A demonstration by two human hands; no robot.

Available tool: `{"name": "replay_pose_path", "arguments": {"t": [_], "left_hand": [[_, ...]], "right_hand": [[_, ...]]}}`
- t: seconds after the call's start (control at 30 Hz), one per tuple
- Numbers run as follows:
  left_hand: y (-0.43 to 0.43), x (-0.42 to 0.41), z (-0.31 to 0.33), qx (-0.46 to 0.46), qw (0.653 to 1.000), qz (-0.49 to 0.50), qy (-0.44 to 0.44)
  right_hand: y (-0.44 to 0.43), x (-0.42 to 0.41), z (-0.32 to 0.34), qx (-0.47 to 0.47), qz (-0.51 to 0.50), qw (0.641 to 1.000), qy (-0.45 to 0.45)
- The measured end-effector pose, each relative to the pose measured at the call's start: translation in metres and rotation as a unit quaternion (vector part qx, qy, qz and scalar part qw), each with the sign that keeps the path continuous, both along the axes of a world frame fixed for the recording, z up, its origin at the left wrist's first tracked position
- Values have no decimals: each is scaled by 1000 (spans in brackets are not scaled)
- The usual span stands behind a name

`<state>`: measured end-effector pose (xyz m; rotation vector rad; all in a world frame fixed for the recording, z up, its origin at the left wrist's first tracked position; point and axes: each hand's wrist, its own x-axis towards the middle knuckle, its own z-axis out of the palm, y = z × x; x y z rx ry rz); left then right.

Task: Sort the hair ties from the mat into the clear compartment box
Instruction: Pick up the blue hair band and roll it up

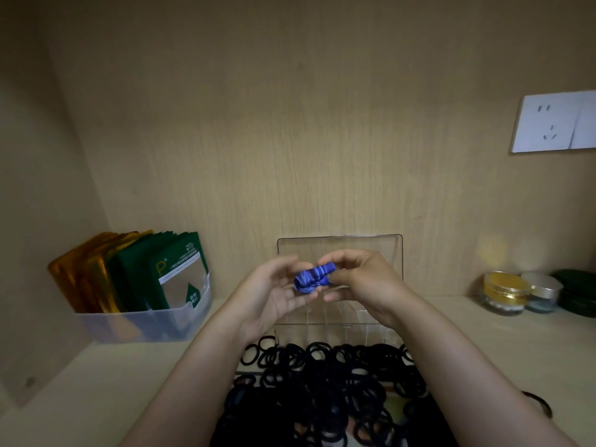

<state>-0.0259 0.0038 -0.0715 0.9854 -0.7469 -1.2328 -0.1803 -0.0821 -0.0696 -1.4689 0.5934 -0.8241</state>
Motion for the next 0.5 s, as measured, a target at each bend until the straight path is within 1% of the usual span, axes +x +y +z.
{"name": "replay_pose_path", "arguments": {"t": [0.07,0.1,0.2,0.27,0.3,0.37,0.43,0.5], "left_hand": [[4,2,-4,12,998,25,-55],[6,3,-6,9,997,35,-68],[11,6,-9,-18,995,71,-72],[14,8,-11,-29,989,102,-99],[15,9,-14,-32,986,118,-110],[16,9,-19,-38,979,153,-132],[19,11,-23,-45,970,178,-157],[20,17,-25,-48,960,177,-213]], "right_hand": [[3,2,0,-5,4,1000,2],[5,5,0,5,-1,1000,-7],[9,16,-4,103,-2,993,-52],[14,24,-8,138,32,989,-39],[17,26,-10,138,52,989,-25],[21,31,-15,107,68,992,-2],[23,36,-21,83,46,996,1],[25,40,-25,78,8,997,1]]}}
